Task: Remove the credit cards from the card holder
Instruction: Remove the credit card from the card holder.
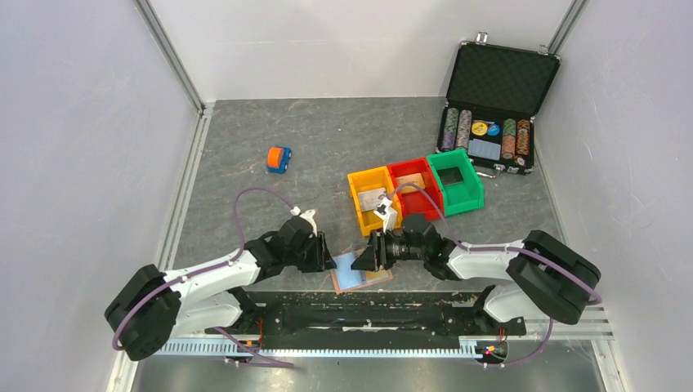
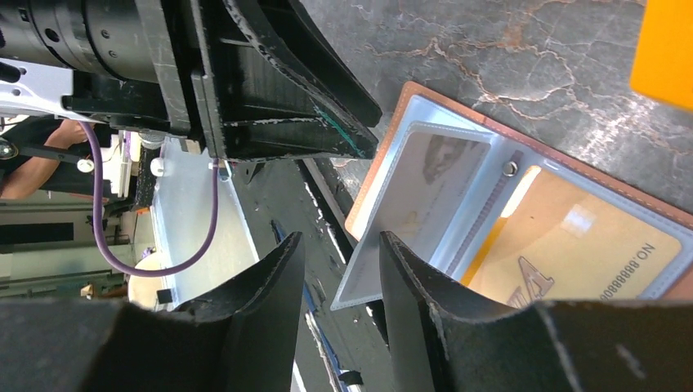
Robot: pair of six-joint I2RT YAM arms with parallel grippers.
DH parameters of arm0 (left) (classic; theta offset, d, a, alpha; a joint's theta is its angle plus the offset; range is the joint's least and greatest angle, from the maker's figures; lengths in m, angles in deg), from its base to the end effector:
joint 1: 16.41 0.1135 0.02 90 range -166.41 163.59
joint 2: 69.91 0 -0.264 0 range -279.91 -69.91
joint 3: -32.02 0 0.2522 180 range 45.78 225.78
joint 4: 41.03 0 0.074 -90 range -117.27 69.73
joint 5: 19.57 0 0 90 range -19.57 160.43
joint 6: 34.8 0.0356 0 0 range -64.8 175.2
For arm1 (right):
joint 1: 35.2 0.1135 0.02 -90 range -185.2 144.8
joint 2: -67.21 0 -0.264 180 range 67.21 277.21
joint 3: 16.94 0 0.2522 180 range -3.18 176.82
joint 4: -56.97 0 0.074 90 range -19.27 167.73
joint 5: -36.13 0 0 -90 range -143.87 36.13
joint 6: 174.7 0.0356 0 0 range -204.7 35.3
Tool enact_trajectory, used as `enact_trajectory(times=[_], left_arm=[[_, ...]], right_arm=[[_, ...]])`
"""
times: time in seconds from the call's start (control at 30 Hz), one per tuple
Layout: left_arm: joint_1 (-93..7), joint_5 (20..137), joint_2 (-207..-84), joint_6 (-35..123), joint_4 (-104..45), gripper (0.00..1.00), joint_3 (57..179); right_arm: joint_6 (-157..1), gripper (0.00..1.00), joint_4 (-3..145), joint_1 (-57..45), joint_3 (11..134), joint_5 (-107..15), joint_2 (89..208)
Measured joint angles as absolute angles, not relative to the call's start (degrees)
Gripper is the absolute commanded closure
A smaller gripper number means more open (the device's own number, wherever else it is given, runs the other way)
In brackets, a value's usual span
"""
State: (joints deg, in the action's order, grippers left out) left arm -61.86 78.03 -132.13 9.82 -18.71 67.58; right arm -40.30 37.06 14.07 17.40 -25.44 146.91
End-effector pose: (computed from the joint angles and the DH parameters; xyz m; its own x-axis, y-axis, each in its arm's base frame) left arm 0.1328 -0.1416 0.1515 -0.9179 -0.0733 -0.3900 0.1622 0.8277 -0.5372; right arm 0.1471 0.1968 0.1485 -0.8628 -0.0591 -0.5020 -0.4804 0.4051 0.7779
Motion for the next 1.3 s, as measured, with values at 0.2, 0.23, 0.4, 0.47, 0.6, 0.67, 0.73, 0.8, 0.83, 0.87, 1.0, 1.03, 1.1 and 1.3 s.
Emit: enact_trajectory(times=[0.2, 0.23, 0.4, 0.47, 0.6, 0.67, 0.73, 0.8, 0.83, 0.87, 1.0, 1.03, 1.1, 1.3], left_arm=[[-61.75, 76.39, -132.09, 9.82, -15.10, 0.57, 68.04], [-61.71, 76.15, -131.98, 9.82, -14.38, 0.56, 68.28], [-61.01, 74.47, -129.99, 9.82, -10.47, 0.56, 70.34], [-60.85, 74.33, -129.05, 9.82, -9.55, 0.56, 71.21], [-60.79, 75.82, -128.24, 9.84, -10.45, 0.59, 71.67], [-60.79, 77.55, -128.68, 9.84, -11.67, 0.64, 71.65], [-60.79, 79.19, -129.51, 9.84, -13.35, 0.67, 71.65], [-60.79, 80.54, -130.69, 9.84, -15.19, 0.68, 71.49], [-60.79, 81.07, -131.12, 9.82, -15.96, 0.69, 71.28], [-60.79, 81.55, -131.76, 9.84, -17.18, 0.69, 70.82], [-60.79, 83.16, -134.38, 9.82, -20.63, 0.71, 68.61], [-60.79, 83.41, -135.08, 9.82, -21.27, 0.71, 68.13], [-60.77, 84.21, -137.00, 9.80, -22.86, 0.71, 67.04], [-60.64, 86.03, -139.45, 9.60, -27.63, 0.72, 66.58]], right_arm=[[-40.30, 0.58, 36.93, 15.12, 18.77, -25.44, 148.31], [-40.30, 0.58, 36.93, 15.32, 18.99, -25.44, 148.64], [-40.39, 0.60, 37.48, 15.89, 19.52, -25.68, 149.36], [-40.82, 0.62, 38.68, 15.98, 19.84, -26.53, 149.30], [-42.33, 0.70, 42.31, 15.98, 20.76, -29.29, 148.68], [-43.16, 0.73, 44.21, 15.98, 21.46, -30.88, 148.58], [-43.73, 0.73, 45.41, 15.98, 21.83, -31.98, 148.58], [-44.06, 0.73, 46.48, 15.98, 21.90, -33.05, 148.58], [-44.21, 0.73, 46.94, 15.98, 21.90, -33.35, 148.58], [-44.26, 0.73, 47.47, 15.98, 21.90, -33.57, 148.58], [-44.28, 0.73, 48.45, 15.98, 21.90, -34.42, 148.68], [-44.28, 0.73, 48.54, 15.98, 21.90, -34.45, 148.73], [-44.23, 0.73, 48.51, 15.98, 21.90, -34.40, 148.97], [-43.82, 0.73, 47.55, 16.00, 21.86, -33.81, 151.42]])
